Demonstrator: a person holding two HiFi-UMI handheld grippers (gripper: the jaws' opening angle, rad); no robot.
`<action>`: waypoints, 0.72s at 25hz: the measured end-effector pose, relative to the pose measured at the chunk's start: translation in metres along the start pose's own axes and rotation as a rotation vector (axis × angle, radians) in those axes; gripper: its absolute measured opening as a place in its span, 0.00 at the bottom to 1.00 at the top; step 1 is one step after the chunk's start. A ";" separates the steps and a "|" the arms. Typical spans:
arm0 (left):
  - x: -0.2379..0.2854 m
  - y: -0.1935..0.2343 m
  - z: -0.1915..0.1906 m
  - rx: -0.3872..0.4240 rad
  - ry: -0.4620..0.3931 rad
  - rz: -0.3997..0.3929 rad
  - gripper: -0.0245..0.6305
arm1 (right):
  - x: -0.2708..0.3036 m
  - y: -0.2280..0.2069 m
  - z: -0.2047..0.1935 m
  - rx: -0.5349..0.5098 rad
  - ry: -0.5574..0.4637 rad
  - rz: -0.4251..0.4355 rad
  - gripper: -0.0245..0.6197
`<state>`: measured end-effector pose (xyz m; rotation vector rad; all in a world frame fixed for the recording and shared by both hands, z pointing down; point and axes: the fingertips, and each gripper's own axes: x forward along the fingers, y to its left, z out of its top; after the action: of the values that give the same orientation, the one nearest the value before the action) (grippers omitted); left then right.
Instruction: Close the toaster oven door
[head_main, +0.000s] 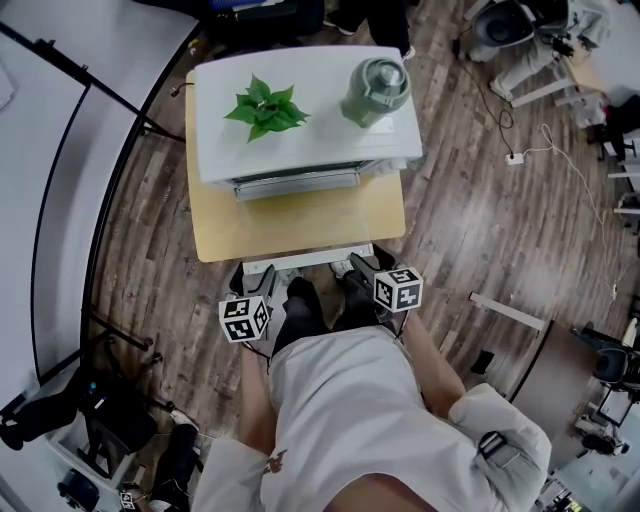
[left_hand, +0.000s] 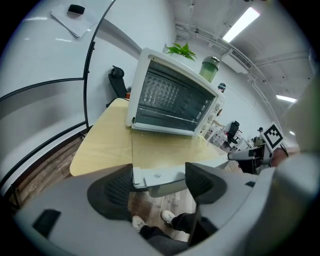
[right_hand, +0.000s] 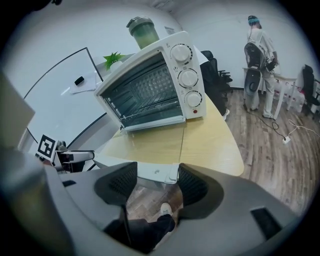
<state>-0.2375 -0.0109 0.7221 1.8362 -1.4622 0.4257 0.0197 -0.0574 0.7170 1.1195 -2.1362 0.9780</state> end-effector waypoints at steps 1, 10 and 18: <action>-0.002 -0.001 0.003 -0.002 -0.008 -0.001 0.54 | -0.002 0.001 0.003 0.005 -0.004 0.003 0.45; -0.017 -0.007 0.030 0.030 -0.077 0.022 0.54 | -0.015 0.008 0.024 0.045 -0.042 0.018 0.45; -0.039 -0.017 0.056 0.126 -0.144 0.044 0.52 | -0.029 0.015 0.053 0.094 -0.107 0.029 0.45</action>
<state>-0.2436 -0.0230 0.6531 1.9718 -1.6071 0.4235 0.0155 -0.0798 0.6593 1.2143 -2.2165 1.0633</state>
